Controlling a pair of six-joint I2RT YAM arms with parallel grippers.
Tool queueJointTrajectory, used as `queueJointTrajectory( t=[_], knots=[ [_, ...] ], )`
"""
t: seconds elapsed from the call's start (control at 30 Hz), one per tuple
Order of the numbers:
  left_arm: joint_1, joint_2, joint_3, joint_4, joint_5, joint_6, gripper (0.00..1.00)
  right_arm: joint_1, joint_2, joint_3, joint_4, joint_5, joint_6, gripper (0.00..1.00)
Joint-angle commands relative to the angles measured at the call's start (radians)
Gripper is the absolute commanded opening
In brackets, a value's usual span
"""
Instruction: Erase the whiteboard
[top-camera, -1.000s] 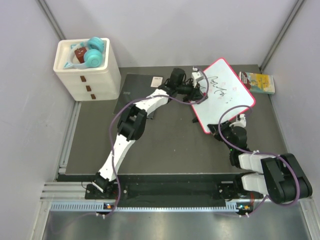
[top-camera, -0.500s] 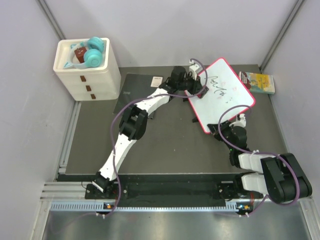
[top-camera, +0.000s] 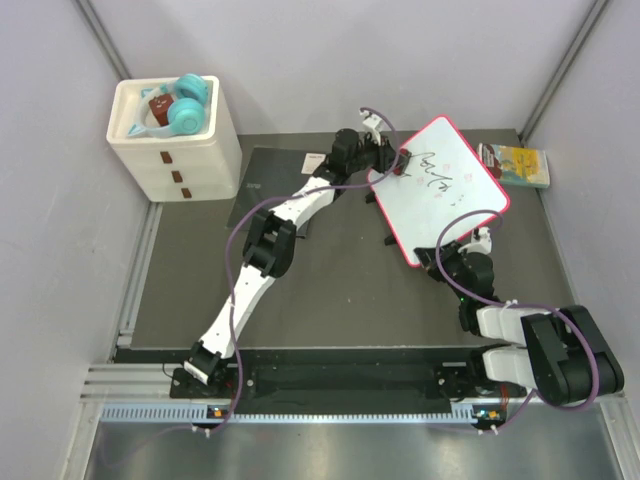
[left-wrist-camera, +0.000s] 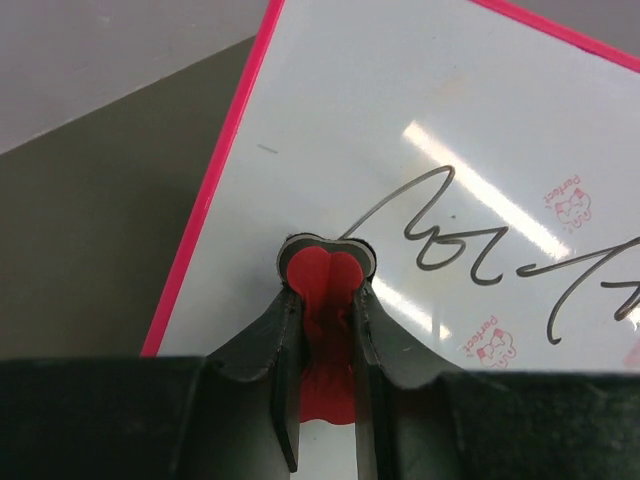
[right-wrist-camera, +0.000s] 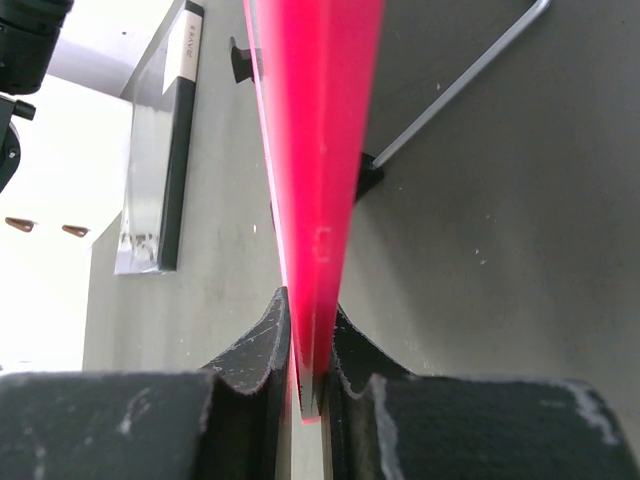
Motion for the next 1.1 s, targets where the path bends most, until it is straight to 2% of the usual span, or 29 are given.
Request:
queueJointTrajectory(
  t=[0.0,0.13,0.27,0.4,0.6,0.7,0.83,0.97,1.03,1.07],
  knots=[
    [-0.058,0.005,-0.006,0.150,-0.009,-0.009,0.00,0.029,0.040,-0.033,-0.238,-0.060,-0.082,0.00],
    [-0.106,0.003,-0.003,0.187,0.019,-0.007,0.00,0.029,0.040,-0.033,-0.235,-0.061,-0.084,0.00],
    [-0.134,-0.013,-0.012,0.145,0.027,-0.006,0.00,0.029,0.040,-0.033,-0.237,-0.060,-0.082,0.00],
    [-0.085,-0.041,-0.116,0.125,-0.093,-0.013,0.00,0.029,0.038,-0.033,-0.238,-0.064,-0.082,0.00],
    [0.020,-0.053,-0.190,0.071,-0.116,-0.098,0.00,0.029,0.038,-0.033,-0.234,-0.063,-0.084,0.00],
    [0.018,-0.082,-0.225,0.051,-0.043,-0.088,0.00,0.029,0.040,-0.035,-0.232,-0.063,-0.084,0.00],
    [-0.026,-0.098,-0.242,0.014,0.136,-0.055,0.00,0.029,0.040,-0.033,-0.229,-0.064,-0.084,0.00],
    [-0.096,-0.147,-0.296,0.060,0.154,-0.007,0.00,0.029,0.043,-0.035,-0.228,-0.067,-0.085,0.00],
    [-0.117,-0.147,-0.263,0.053,0.154,0.004,0.00,0.029,0.044,-0.035,-0.228,-0.070,-0.087,0.00],
    [-0.138,-0.135,-0.199,0.030,0.167,0.031,0.00,0.029,0.044,-0.032,-0.229,-0.070,-0.087,0.00]
  ],
)
